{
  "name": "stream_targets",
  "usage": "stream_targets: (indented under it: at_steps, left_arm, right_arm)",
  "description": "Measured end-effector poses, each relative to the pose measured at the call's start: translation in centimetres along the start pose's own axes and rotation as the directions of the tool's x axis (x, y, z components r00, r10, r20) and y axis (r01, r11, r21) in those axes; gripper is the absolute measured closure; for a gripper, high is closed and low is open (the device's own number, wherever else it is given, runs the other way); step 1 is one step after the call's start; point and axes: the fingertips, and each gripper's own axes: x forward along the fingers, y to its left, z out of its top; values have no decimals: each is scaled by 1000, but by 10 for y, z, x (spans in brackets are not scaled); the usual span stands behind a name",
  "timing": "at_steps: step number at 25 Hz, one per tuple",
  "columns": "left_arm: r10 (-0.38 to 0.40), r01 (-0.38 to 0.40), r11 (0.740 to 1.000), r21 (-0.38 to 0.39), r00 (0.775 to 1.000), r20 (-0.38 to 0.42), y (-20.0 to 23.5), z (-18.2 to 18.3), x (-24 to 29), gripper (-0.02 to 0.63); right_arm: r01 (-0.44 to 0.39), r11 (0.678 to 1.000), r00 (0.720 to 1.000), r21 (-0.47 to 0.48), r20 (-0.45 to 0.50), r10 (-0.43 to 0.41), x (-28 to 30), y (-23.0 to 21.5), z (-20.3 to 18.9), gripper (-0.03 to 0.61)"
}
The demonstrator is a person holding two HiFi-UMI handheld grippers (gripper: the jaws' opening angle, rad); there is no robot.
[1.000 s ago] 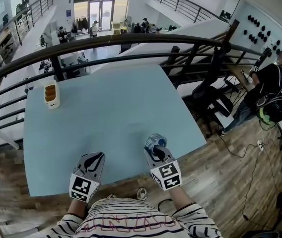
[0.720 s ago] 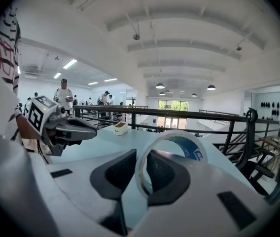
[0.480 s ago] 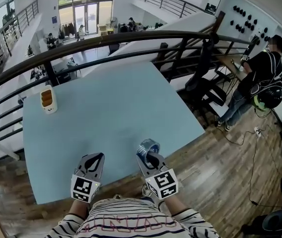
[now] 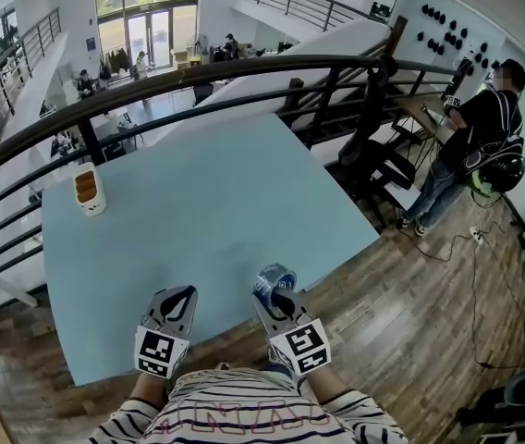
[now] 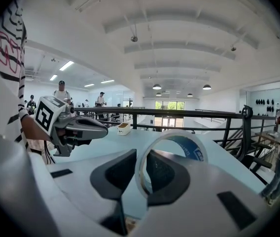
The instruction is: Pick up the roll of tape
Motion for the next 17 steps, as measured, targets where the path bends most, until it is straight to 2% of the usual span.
stream_targets:
  at_steps: [17]
  left_arm:
    - [-20, 20, 1000, -10, 1000, -5, -4, -10, -3, 586]
  right_arm:
    - [18, 1000, 1000, 7, 6, -18, -1, 3, -3, 502]
